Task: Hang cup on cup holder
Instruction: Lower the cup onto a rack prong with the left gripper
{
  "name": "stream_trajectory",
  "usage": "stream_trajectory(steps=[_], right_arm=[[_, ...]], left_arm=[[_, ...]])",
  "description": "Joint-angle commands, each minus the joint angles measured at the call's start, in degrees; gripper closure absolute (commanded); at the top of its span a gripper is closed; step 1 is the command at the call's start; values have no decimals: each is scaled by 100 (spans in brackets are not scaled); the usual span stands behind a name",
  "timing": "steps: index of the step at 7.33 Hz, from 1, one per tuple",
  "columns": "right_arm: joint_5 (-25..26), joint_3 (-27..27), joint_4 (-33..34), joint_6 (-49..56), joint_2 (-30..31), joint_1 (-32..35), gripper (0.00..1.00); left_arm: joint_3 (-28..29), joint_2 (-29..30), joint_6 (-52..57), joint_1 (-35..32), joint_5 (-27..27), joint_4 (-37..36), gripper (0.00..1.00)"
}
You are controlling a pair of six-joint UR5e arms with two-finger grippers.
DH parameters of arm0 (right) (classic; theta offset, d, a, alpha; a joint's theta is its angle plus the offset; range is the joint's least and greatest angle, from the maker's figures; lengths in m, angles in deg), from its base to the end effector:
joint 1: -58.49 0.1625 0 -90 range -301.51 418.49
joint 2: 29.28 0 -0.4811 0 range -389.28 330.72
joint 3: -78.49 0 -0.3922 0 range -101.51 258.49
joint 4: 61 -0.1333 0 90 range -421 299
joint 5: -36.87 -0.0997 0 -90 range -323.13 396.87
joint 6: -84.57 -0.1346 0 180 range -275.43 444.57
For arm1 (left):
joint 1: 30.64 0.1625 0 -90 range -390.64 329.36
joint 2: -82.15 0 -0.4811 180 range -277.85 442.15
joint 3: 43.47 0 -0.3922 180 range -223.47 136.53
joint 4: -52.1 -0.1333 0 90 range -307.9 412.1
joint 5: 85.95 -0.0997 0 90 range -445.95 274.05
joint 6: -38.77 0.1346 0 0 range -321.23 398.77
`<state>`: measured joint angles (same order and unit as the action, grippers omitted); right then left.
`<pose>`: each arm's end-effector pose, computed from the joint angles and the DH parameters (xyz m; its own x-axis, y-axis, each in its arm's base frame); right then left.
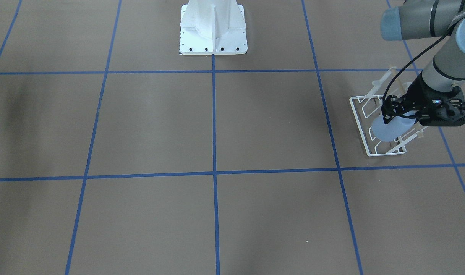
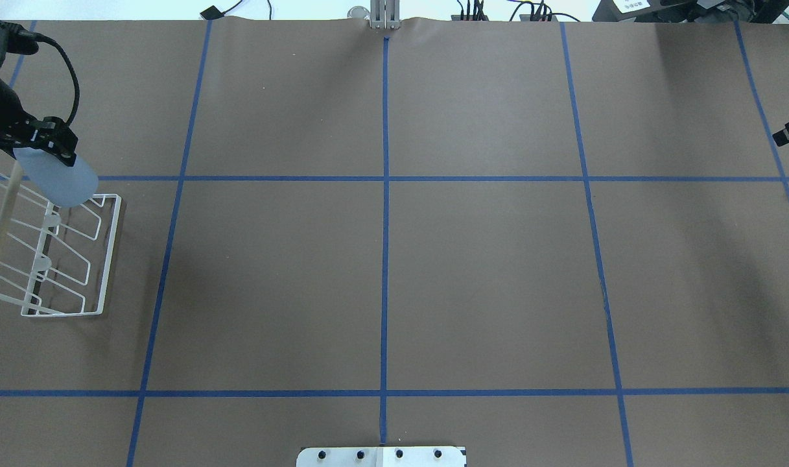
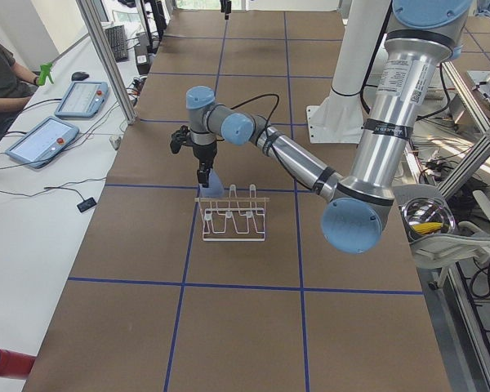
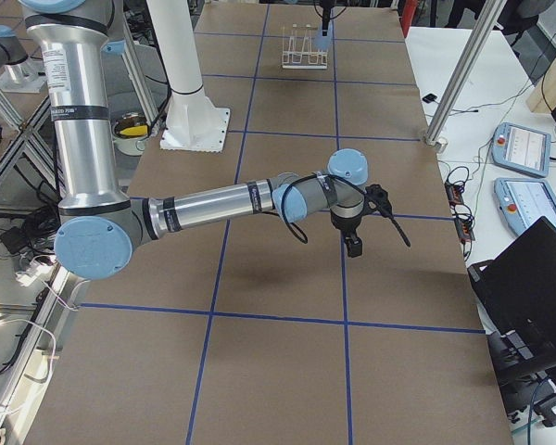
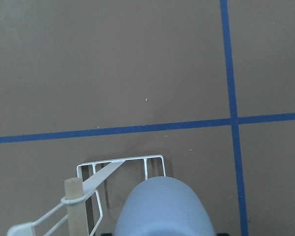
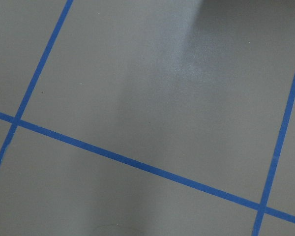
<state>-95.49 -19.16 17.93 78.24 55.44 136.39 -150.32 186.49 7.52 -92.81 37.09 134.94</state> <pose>-0.0753 -0.5546 0.6041 0.6821 -0.3218 0.6566 0.1170 0.9344 0.3364 0.2232 -0.5512 0.4880 0.7664 0.0834 -0.6370 -0.0337 0.9954 0.0898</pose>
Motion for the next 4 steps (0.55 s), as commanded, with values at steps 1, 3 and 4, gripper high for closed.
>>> stream_trajectory(steps=[1,3,4], right_arm=[[-1,0,0,-9,1,-2,0],[-1,0,0,-9,-8,-2,0],[8,0,0,-9,-8,-11,0]], left_arm=[[173,-11,5,12,18,135,75],[191,-2,6,39,18,144,3],[191,-11,6,39,18,162,2]])
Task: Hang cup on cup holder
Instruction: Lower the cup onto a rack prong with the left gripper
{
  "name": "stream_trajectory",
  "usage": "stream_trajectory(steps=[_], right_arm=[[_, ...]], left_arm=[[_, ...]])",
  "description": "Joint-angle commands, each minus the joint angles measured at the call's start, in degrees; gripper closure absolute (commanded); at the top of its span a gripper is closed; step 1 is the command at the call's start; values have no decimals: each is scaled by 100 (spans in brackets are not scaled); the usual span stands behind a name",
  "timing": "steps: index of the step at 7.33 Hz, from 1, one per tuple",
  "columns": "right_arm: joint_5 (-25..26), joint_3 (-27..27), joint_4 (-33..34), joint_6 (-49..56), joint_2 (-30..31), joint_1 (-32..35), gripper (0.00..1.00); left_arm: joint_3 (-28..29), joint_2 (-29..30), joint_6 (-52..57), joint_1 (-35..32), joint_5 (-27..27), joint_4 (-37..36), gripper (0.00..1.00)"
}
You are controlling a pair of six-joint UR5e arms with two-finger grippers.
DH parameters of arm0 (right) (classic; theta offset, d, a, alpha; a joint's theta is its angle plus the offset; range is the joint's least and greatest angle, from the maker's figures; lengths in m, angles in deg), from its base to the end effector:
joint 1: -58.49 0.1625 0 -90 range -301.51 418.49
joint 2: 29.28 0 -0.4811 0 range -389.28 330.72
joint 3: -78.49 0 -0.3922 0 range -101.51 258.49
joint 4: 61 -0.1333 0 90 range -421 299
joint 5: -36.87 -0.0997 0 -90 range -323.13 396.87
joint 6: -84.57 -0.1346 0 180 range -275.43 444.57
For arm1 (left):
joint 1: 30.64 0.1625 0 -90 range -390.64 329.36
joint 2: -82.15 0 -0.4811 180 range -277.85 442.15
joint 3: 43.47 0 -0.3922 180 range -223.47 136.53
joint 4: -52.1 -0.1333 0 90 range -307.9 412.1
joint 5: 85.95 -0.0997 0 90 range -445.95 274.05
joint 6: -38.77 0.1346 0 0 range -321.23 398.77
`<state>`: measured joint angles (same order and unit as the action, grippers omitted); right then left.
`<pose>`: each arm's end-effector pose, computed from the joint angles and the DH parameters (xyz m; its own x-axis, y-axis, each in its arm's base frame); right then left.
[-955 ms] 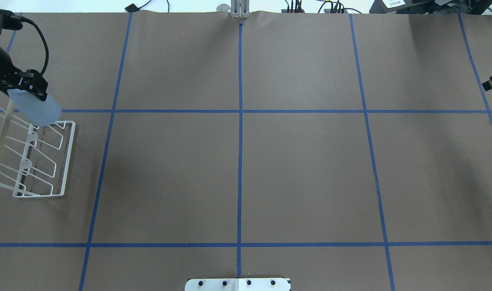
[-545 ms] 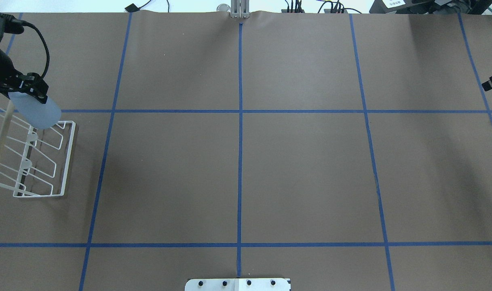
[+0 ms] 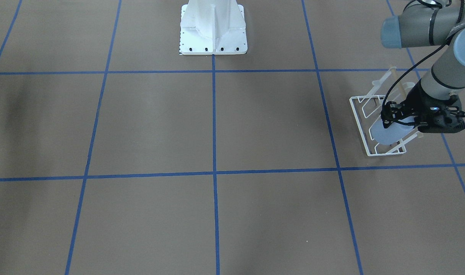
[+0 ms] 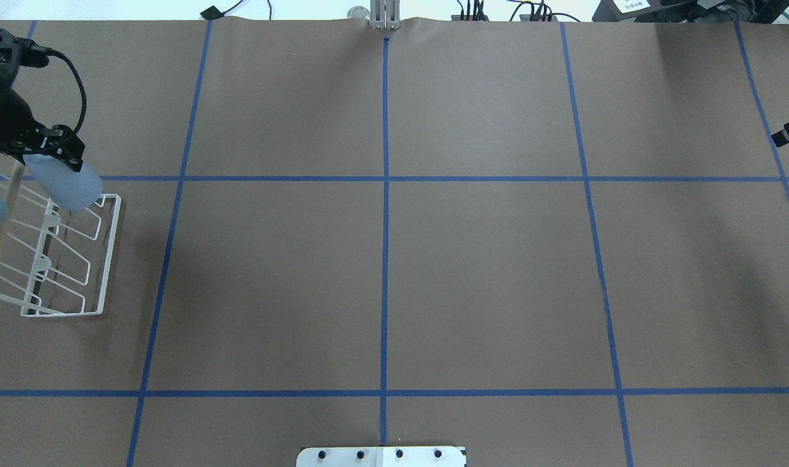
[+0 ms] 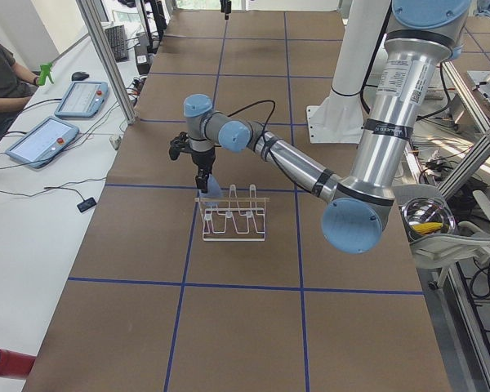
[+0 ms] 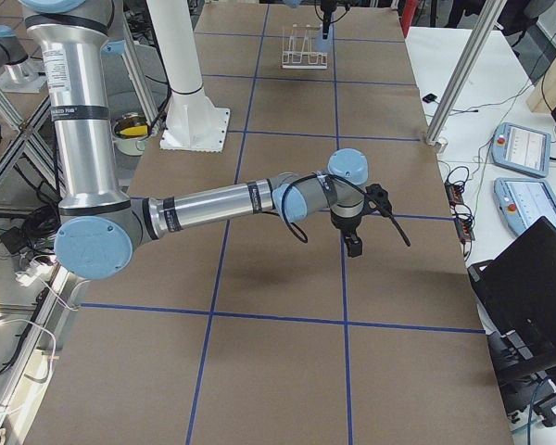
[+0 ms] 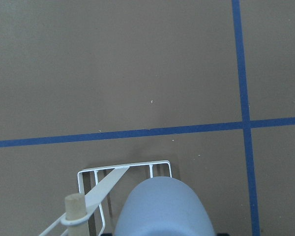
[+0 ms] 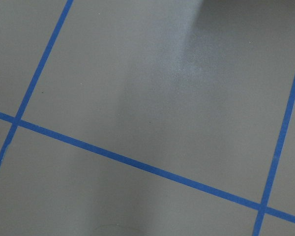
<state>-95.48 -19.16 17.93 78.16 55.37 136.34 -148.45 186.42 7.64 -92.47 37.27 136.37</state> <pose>-0.0759 -0.5551 0.6034 0.6820 -0.3218 0.6568 0.1168 0.9344 0.3366 0.2294 -0.5545 0.5006 0.7667 0.0852 -0.6363 -0.0426 0.9957 0.0819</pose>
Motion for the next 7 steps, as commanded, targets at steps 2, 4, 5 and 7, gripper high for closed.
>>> stream_trajectory(steps=[2,4,5,7], right_arm=[[7,-26,9,0,-10,-6,0],[16,-35,18,0,-28,-6,0],[16,-61,148,0,-62,-15,0],[69,-254,605,-9,-167,-103,0]], left_arm=[[-49,31,37,-13,532,19,2],[-311,-134,596,-266,651,19,2],[-313,-370,1375,-616,660,19,2],[-77,-592,2381,-1512,825,-25,2]])
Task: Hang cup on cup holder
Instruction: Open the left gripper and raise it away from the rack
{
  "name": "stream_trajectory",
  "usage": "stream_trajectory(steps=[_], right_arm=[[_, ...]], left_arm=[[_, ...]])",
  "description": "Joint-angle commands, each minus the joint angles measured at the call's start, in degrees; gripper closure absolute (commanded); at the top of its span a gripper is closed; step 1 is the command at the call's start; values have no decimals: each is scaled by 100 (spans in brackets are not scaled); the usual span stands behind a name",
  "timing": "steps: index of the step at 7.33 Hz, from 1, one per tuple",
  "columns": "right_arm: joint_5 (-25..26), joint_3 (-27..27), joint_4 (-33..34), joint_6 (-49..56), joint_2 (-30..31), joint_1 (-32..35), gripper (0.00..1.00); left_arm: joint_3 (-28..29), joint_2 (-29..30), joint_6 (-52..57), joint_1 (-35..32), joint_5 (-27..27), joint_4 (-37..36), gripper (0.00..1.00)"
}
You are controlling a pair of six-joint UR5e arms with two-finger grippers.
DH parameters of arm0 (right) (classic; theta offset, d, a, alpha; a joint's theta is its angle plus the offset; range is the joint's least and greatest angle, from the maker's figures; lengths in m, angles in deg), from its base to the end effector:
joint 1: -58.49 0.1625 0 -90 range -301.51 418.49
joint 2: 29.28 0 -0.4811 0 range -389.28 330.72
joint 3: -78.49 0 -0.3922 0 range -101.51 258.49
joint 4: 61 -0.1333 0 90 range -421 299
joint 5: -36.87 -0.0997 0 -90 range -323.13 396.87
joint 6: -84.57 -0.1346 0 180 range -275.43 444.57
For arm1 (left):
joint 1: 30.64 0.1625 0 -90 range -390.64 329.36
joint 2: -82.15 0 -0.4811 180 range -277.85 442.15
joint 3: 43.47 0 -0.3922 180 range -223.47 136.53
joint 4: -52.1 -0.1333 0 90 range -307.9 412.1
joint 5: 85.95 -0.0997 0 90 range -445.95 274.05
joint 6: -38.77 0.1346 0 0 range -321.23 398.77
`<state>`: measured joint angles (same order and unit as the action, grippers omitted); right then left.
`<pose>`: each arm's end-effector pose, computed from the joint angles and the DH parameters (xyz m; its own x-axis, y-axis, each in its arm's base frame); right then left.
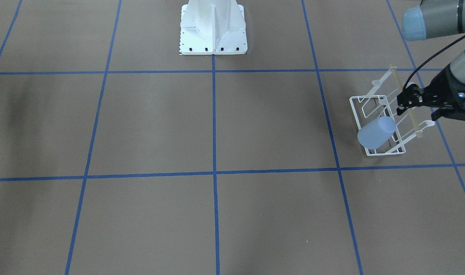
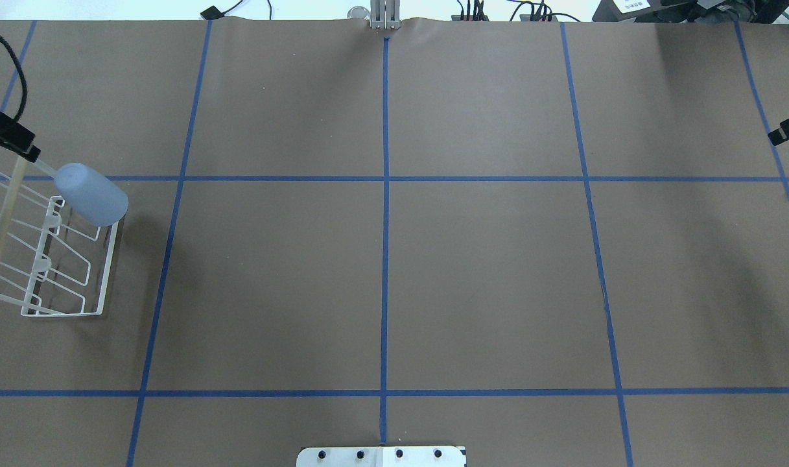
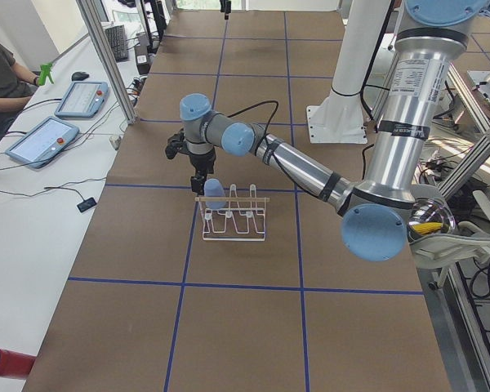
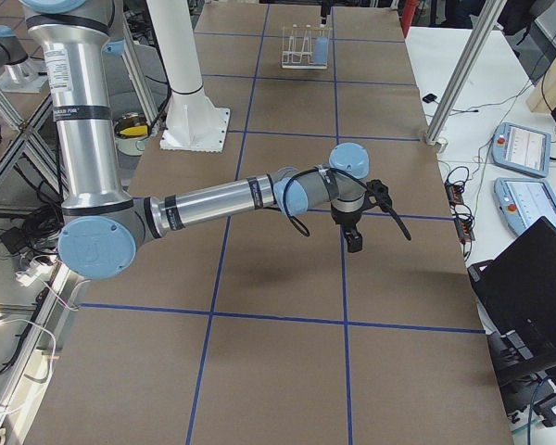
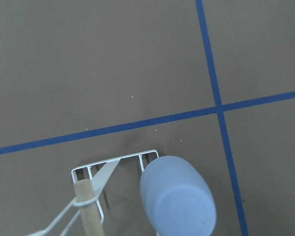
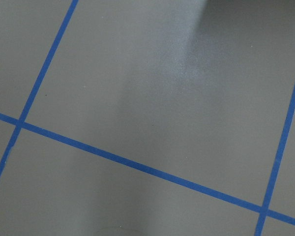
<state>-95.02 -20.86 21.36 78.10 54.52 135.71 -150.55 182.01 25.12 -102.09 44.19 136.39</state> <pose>-0.0817 -0.5566 0.5885 0.6865 -0.3174 0.6542 0.1268 0.9382 0.3221 0.1347 -0.5478 0.5186 0.7021 0.2428 -0.6694 -0.1347 0.9684 0.2101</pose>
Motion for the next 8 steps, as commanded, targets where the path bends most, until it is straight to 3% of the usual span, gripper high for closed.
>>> stream_trajectory(steps=[1,3,5,8], right_arm=[[32,-85,307,-3,-110,-40,0],[40,-93,307,6,-127,-40,0],[40,-242,316,6,-5,21,0],[40,-296,1316,625,-75,83,0]], left_arm=[[492,-386,1506,-1015,309,17,2],[1222,-406,2506,-1554,302,17,2],[1331,-406,2447,-1591,301,-9,2],[1339,-380,2429,-1582,310,17,2]])
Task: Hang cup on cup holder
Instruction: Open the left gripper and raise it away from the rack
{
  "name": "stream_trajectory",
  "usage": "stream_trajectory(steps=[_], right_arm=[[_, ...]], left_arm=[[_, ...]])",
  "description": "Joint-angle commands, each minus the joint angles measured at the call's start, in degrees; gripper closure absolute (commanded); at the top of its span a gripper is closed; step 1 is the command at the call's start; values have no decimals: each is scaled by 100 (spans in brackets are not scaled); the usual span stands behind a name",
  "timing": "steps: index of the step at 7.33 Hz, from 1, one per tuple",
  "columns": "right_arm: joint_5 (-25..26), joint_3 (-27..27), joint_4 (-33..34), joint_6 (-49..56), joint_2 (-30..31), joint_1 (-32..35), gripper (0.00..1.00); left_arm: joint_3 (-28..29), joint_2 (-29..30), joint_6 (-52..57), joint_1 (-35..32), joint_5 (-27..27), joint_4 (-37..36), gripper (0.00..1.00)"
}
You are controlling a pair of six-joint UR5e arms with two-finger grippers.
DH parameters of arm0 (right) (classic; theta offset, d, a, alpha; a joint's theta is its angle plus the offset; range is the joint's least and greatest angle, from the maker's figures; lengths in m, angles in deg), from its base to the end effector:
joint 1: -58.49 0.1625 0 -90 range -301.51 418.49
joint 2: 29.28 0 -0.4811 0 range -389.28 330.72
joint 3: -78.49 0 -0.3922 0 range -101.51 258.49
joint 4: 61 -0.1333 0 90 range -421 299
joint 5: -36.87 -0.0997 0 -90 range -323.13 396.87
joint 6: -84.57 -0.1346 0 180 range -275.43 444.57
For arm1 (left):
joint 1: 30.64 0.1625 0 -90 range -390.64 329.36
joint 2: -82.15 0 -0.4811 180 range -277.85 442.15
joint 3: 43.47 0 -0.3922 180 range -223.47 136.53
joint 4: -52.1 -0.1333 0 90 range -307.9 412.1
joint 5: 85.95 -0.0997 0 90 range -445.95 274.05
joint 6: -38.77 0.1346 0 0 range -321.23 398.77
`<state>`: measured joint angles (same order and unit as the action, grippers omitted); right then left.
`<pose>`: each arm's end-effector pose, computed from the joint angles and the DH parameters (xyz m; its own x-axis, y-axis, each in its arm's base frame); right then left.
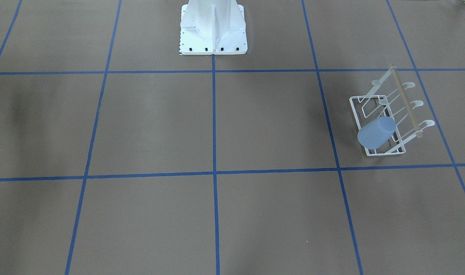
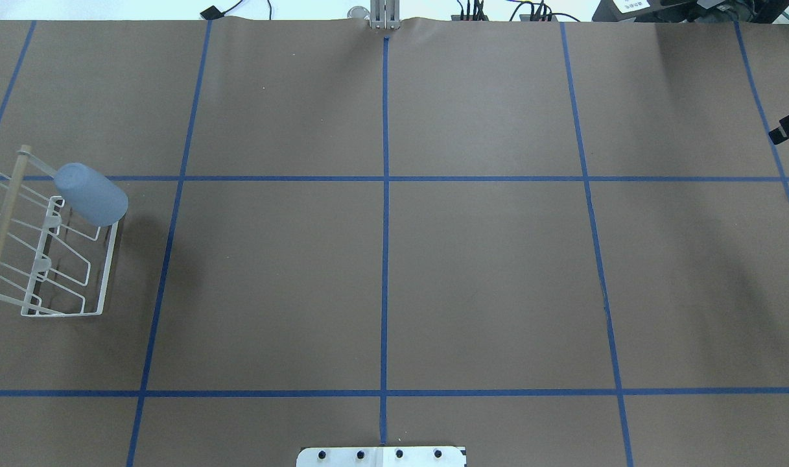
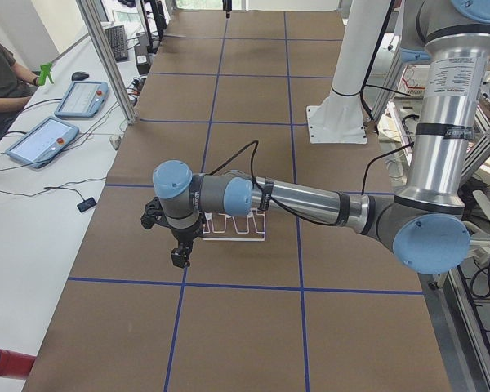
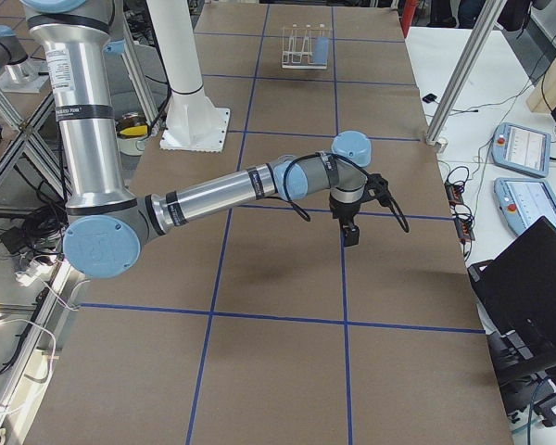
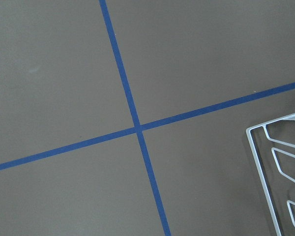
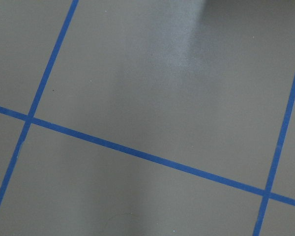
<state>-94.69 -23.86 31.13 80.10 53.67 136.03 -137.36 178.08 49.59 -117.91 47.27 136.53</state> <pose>-0.0766 -0.5505 0.5763 0.7021 -0.2800 0.6547 0.1518 0.9572 0.2466 -0.0152 -0.5442 0.6646 0.7037 0.2709 -0.6569 -0.1828 0.9624 0.2010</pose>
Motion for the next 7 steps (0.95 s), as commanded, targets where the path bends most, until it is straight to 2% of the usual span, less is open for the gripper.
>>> stream_trajectory(steps=[1,4,7], right_arm=[[8,57,454,673,45,77,0],[-10,162,490,1175,422,479,0],[-19,206,577,1176,651,692,0]], left_arm=[[64,83,-462,17,2,3,2],[258,189,-633,43,11,3,2],[424,198,-660,44,116,3,2]])
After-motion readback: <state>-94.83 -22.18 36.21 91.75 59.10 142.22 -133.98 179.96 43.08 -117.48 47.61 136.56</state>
